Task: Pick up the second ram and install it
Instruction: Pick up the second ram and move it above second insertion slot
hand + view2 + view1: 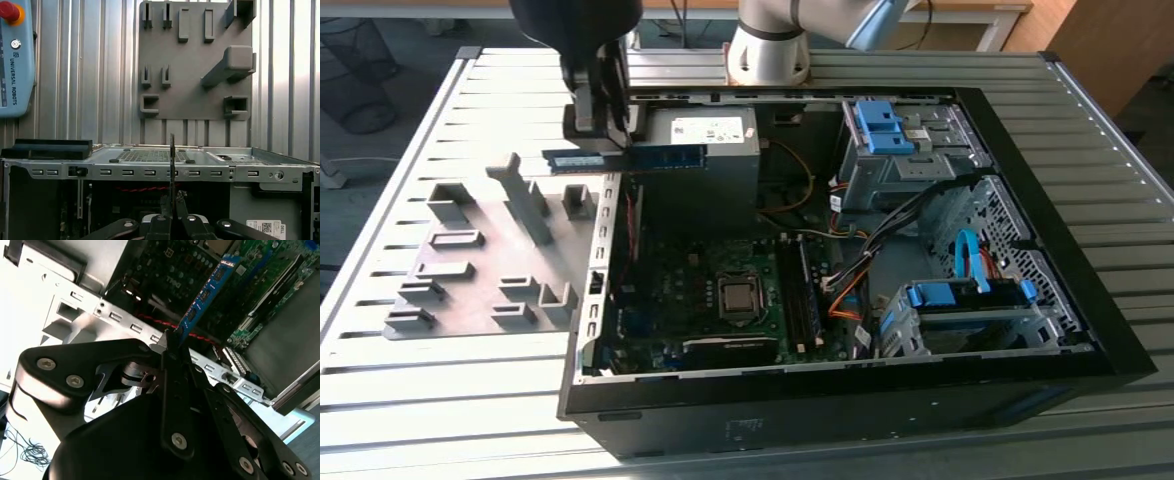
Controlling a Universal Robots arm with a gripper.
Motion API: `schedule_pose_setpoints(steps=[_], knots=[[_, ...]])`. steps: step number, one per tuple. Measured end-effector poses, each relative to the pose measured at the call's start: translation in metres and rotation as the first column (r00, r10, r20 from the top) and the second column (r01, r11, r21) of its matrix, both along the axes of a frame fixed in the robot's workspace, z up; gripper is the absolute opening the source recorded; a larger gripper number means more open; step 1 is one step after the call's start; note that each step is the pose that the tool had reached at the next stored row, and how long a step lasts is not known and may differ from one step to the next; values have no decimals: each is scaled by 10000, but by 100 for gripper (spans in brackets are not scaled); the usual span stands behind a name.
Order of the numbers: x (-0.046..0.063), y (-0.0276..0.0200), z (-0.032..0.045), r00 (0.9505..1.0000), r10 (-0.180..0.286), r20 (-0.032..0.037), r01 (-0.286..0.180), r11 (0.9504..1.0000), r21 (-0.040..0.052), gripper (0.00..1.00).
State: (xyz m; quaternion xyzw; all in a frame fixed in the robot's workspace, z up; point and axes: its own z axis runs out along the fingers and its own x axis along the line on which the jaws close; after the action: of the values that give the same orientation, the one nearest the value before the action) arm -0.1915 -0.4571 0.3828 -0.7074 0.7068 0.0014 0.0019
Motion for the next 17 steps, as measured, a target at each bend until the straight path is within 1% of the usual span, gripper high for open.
schedule_pose_setpoints(steps=[6,17], knots=[[144,0,-1,10000,0,0,0,10000,0,14],[505,0,-1,10000,0,0,0,10000,0,14]])
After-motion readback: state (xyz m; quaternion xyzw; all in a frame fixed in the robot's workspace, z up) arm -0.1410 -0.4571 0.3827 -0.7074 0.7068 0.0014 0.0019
